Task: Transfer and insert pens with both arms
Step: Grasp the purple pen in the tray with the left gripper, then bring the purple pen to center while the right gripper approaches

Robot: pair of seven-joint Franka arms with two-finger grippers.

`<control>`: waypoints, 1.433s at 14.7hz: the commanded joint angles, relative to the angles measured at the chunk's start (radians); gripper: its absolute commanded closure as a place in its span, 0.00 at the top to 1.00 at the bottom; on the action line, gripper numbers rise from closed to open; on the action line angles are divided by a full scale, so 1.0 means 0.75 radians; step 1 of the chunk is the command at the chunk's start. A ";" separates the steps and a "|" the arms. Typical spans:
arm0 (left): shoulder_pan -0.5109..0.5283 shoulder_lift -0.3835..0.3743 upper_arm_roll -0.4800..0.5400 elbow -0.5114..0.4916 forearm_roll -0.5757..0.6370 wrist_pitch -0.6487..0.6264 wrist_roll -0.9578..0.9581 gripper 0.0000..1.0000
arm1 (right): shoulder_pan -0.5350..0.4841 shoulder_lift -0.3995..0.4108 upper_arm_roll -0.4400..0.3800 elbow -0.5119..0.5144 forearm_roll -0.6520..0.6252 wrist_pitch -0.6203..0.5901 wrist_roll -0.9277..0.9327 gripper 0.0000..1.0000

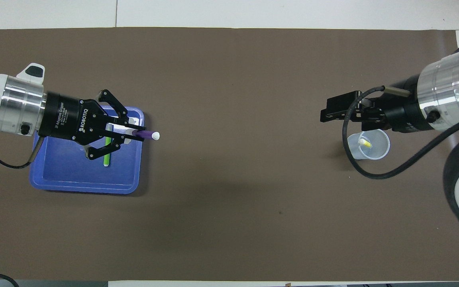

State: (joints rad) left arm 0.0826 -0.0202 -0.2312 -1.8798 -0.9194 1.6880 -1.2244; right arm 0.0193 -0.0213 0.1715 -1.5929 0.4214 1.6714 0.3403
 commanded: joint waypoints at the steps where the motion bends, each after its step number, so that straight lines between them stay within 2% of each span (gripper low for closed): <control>1: -0.047 -0.149 0.008 -0.193 -0.124 0.052 -0.032 0.00 | -0.015 0.016 0.074 0.017 0.186 0.066 0.153 1.00; 4: -0.149 -0.229 0.008 -0.283 -0.136 0.193 -0.143 0.00 | -0.015 0.018 0.198 -0.001 0.250 0.235 0.311 1.00; 7: -0.216 -0.245 0.008 -0.302 -0.177 0.279 -0.218 0.00 | -0.015 0.028 0.325 -0.003 0.234 0.336 0.397 1.00; 11: -0.239 -0.249 0.006 -0.304 -0.200 0.379 -0.325 0.00 | -0.003 0.071 0.411 -0.007 0.122 0.346 0.391 1.00; 14: -0.274 -0.253 0.008 -0.306 -0.210 0.422 -0.359 0.00 | 0.001 0.086 0.473 -0.073 0.089 0.442 0.387 1.00; 17: -0.331 -0.261 0.008 -0.326 -0.210 0.500 -0.386 0.00 | 0.005 0.126 0.530 -0.083 0.042 0.498 0.387 1.00; 21: -0.333 -0.268 0.008 -0.341 -0.210 0.515 -0.392 0.00 | 0.005 0.129 0.532 -0.081 0.037 0.498 0.385 1.00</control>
State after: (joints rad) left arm -0.1543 -0.1816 -0.2352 -2.0934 -1.0543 2.0493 -1.5073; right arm 0.0332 0.0774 0.5603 -1.6502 0.4662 2.0304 0.6324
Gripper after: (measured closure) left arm 0.833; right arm 0.000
